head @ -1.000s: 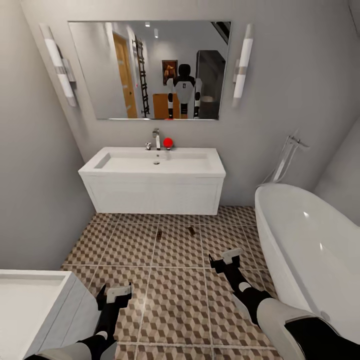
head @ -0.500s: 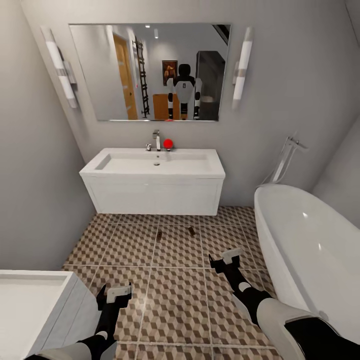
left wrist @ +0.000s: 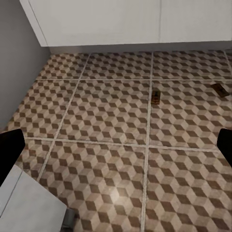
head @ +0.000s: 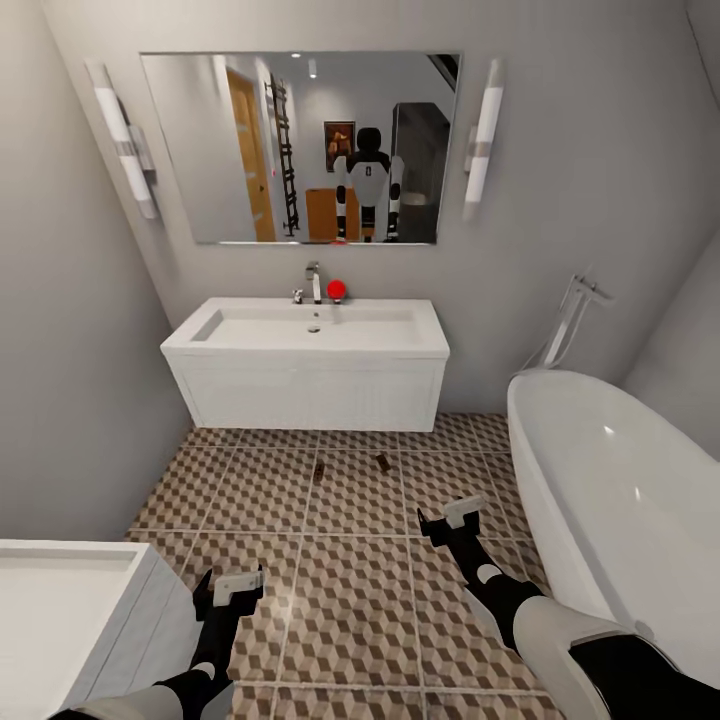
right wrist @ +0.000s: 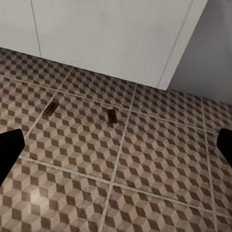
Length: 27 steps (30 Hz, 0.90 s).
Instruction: Take the four mousetraps from the cabinet in the bathroom and place them on the bathroom floor. Make sure all four end up on the same floor surface, and ensure that at least two of them are either under or directly next to the same bathroom sink.
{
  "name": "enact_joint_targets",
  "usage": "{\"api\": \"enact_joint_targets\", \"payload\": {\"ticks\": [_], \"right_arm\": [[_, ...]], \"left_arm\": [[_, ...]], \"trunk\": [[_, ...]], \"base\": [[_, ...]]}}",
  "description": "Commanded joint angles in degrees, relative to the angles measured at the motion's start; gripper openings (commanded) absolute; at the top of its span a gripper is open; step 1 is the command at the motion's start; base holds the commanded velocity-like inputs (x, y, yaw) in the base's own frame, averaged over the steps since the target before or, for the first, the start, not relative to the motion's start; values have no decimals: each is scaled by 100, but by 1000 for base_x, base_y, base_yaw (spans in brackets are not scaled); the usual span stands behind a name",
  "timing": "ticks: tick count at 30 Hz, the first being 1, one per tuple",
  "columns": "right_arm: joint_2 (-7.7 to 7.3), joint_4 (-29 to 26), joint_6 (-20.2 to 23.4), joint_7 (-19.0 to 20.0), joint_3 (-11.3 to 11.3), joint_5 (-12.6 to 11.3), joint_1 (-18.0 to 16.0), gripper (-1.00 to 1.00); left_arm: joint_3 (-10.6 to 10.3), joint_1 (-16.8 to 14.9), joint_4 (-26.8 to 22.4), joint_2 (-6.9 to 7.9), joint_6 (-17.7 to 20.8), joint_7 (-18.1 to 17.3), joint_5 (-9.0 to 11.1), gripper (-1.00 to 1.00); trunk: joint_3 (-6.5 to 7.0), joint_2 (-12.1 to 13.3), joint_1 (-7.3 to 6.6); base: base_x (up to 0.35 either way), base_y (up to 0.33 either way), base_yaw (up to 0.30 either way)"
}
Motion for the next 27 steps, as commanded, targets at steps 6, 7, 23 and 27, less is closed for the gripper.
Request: {"api": "enact_joint_targets", "payload": {"ticks": [6, 7, 23, 27], "right_arm": [[1, 8, -7, -38, 2, 56, -6, 100], [1, 8, -7, -38, 2, 57, -6, 100], [1, 8, -3, -37, 2, 53, -6, 100], [1, 8, 1, -37, 2, 56, -6, 100]], "left_arm": [[-50, -12, 24, -4, -32, 8, 45, 100], [-50, -12, 24, -4, -32, 8, 45, 100], [-49, -4, 24, -4, -32, 8, 45, 100], [-50, -4, 24, -4, -32, 8, 45, 100]], "trunk": [[99, 233, -130], [117, 274, -152], [315, 715, -393], [315, 715, -393]], "base": [[0, 0, 0], [0, 0, 0], [0, 0, 0], [0, 0, 0]]}}
